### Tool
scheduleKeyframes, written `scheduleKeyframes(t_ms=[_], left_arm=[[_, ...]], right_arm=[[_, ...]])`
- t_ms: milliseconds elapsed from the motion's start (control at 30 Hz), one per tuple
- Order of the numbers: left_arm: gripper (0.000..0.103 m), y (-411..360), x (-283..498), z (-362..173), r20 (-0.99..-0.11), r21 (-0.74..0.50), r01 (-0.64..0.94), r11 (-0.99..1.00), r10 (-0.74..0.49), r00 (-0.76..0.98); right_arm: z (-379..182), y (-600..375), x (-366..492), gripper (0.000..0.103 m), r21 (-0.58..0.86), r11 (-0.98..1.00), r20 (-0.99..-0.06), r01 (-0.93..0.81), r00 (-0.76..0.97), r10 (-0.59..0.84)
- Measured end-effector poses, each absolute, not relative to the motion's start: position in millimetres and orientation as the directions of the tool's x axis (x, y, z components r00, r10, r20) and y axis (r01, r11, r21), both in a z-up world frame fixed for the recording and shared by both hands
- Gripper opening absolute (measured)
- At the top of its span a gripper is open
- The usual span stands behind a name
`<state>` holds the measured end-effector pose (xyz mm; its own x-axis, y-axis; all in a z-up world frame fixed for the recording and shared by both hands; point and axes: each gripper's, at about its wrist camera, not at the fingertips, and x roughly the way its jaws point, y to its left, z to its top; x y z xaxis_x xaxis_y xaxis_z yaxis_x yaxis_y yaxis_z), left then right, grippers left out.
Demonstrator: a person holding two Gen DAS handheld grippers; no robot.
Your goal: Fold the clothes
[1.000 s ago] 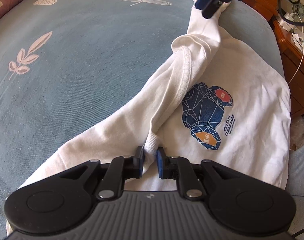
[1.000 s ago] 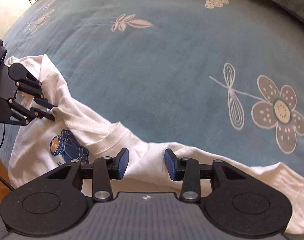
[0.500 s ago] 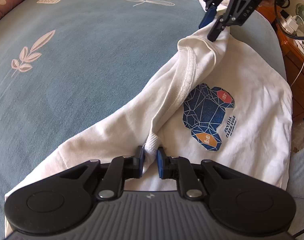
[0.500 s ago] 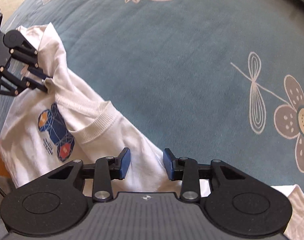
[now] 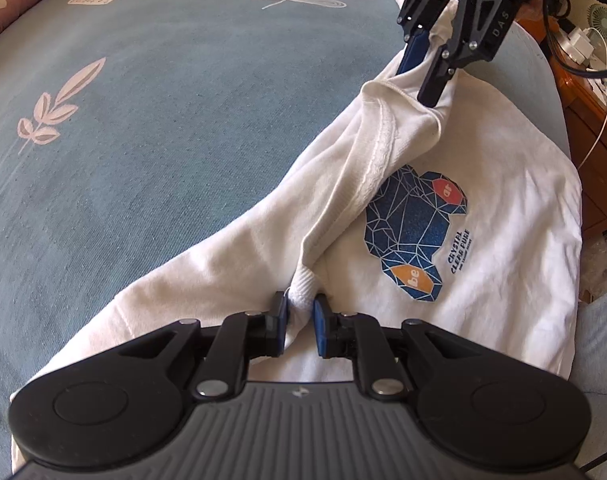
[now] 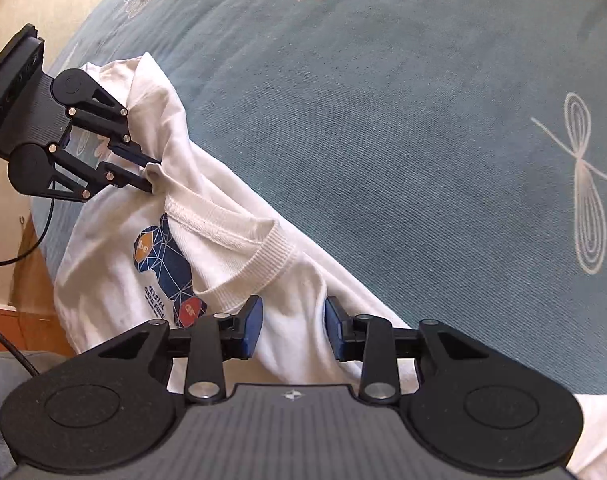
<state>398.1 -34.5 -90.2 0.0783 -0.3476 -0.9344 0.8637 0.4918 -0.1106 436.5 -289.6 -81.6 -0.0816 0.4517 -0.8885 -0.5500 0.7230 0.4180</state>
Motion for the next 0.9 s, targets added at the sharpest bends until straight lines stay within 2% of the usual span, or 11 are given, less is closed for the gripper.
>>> scheduleKeyframes(t_ms=[200,267,367,533,700,900], left_arm=[[0.014,-35,400,-91,-0.934,-0.116,0.866,0.486,-0.350,0.071],[0.015,-37,400,-90,-0.937,-0.112,0.881,0.459,-0.344,0.060],[0.027,-42,398,-86,-0.949,-0.080,0.925,0.372,-0.313,0.043],[0.029,-40,387,-83,-0.966,0.037,0.978,0.207,-0.244,0.088],[0.029,-46,371,-87,-0.952,0.195,0.977,0.091,-0.220,0.211],[0.029,-57,355,-92,-0.929,0.290,0.957,0.011,-0.236,0.285]], right_arm=[[-64,-293,413,0.041,0.515,0.641,-0.845,-0.569,-0.211,0.492],[-63,-290,407,0.041,0.486,0.633,-0.863,-0.603,-0.217,0.456],[-69,-284,412,0.041,0.444,0.640,-0.883,-0.627,-0.183,0.433],[-69,-268,416,0.041,0.415,0.618,-0.882,-0.668,-0.130,0.452],[-66,-256,383,0.041,0.245,0.565,-0.939,-0.788,-0.047,0.341],[-63,-242,348,0.041,0.014,0.479,-0.965,-0.878,0.113,0.235]])
